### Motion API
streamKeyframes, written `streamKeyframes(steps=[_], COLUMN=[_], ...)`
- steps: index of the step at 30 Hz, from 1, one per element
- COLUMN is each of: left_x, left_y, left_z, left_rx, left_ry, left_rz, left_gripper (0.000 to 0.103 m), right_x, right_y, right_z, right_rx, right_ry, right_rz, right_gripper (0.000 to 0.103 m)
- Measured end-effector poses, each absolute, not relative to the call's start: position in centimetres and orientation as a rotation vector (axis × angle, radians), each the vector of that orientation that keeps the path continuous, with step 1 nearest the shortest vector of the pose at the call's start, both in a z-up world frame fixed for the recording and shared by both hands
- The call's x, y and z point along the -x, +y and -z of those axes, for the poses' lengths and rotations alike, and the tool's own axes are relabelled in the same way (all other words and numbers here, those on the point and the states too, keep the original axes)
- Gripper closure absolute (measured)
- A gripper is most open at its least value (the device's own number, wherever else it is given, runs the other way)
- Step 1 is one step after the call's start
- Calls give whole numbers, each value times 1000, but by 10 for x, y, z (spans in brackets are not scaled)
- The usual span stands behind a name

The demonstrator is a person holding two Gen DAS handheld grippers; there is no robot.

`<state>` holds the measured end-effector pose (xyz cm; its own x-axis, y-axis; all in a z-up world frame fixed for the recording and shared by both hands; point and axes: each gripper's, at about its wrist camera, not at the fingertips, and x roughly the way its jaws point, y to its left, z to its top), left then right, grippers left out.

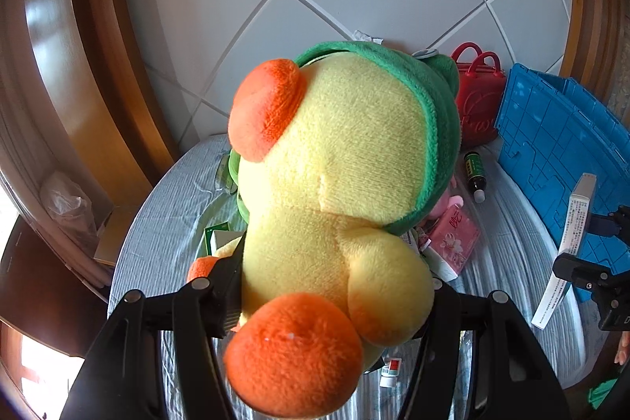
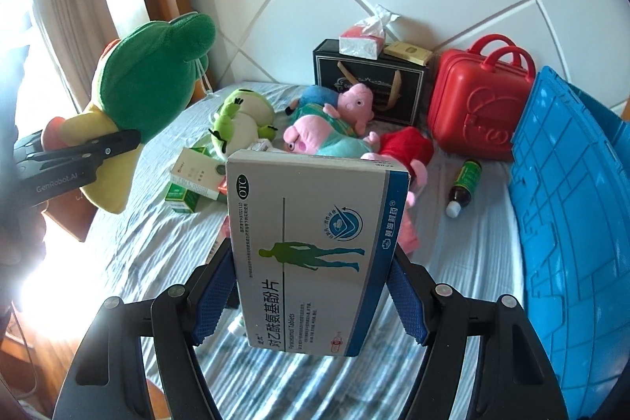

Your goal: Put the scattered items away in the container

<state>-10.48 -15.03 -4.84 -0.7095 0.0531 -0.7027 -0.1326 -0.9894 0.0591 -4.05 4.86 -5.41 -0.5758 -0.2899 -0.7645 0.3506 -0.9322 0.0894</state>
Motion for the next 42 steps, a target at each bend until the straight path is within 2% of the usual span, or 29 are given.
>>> streamKeyframes(steps=[21,42], left_x=[70,52], left_y=[-63,37], left_z=[6,-28], left_rx=[1070,953], left_ry=[171,227], left_rz=[-2883,-2861], left_gripper=[44,44], right_x=[24,1], right_y=[144,242], right_z=[-8,-43], right_rx=[-1024,-907], right_ry=[82,-5], right_rz=[2520,2593], right_gripper=[31,31])
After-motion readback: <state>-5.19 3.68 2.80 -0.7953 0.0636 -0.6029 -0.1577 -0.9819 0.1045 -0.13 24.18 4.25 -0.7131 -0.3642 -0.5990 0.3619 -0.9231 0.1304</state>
